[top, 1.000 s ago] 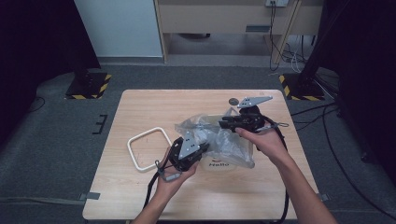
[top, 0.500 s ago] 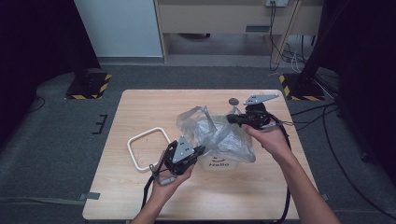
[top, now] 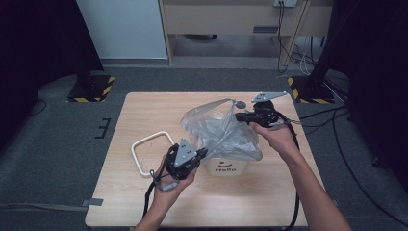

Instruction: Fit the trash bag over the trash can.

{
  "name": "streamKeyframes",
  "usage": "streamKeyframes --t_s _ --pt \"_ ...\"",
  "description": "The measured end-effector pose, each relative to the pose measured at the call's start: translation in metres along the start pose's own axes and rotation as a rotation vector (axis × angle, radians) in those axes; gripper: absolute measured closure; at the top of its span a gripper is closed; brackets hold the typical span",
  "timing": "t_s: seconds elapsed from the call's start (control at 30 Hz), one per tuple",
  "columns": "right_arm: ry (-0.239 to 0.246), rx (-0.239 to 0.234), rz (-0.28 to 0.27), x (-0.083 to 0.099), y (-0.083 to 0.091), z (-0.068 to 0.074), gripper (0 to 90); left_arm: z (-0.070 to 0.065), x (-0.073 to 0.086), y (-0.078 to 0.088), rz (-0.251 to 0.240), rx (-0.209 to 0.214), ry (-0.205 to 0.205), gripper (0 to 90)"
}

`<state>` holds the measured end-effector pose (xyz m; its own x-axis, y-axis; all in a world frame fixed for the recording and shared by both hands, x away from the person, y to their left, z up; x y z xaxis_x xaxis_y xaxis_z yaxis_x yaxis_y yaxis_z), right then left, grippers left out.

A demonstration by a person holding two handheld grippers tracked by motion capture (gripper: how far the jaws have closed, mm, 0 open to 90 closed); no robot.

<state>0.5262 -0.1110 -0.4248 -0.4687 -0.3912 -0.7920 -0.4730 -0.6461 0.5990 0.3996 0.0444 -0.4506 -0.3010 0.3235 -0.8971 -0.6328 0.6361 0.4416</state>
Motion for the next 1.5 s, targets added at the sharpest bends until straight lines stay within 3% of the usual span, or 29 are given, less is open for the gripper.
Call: streamKeyframes --t_s 0.23,0.43,0.6,0.7,0.83,1.0,1.17,1.5 --pt "-0.015 0.027 0.019 0.005 -0.009 -0.012 88.6 -0.001 0.010 0.000 0.003 0.008 -0.002 90.0" --pt "0.005 0.062 0.035 0.009 -0.010 -0.018 88.3 -0.003 0.016 -0.001 -0.002 0.022 0.004 90.0" --pt "0.007 0.076 0.030 0.010 -0.010 -0.022 82.2 -0.005 0.018 -0.001 -0.005 0.023 0.006 90.0" --pt "0.013 0.063 0.030 0.009 -0.007 -0.019 88.1 -0.005 0.019 0.000 -0.003 0.023 0.003 90.0" --pt "0.016 0.070 0.034 0.009 -0.006 -0.019 88.9 -0.008 0.022 -0.001 0.003 0.026 -0.007 90.0" --pt "0.015 0.095 0.042 0.013 -0.006 -0.029 88.7 -0.011 0.027 0.001 0.005 0.029 -0.013 90.0" --pt "-0.007 0.118 0.054 0.018 -0.007 -0.039 88.0 -0.010 0.036 0.000 0.028 0.024 -0.019 90.0" --pt "-0.005 0.150 0.089 0.028 -0.010 -0.053 88.9 -0.010 0.049 -0.003 0.068 0.022 -0.029 90.0"
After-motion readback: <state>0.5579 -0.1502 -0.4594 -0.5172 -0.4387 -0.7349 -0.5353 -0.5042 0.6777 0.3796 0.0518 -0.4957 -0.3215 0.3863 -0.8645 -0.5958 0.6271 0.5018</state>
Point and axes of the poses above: each handheld gripper's, and its own axes: y roughly backward along the jaws, x roughly out of its underside, z roughly to its left, the point moved 10 cm from there along -y, roughly forward along the jaws, and after that the axes turned 3 degrees about z, right-handed, at the moved point
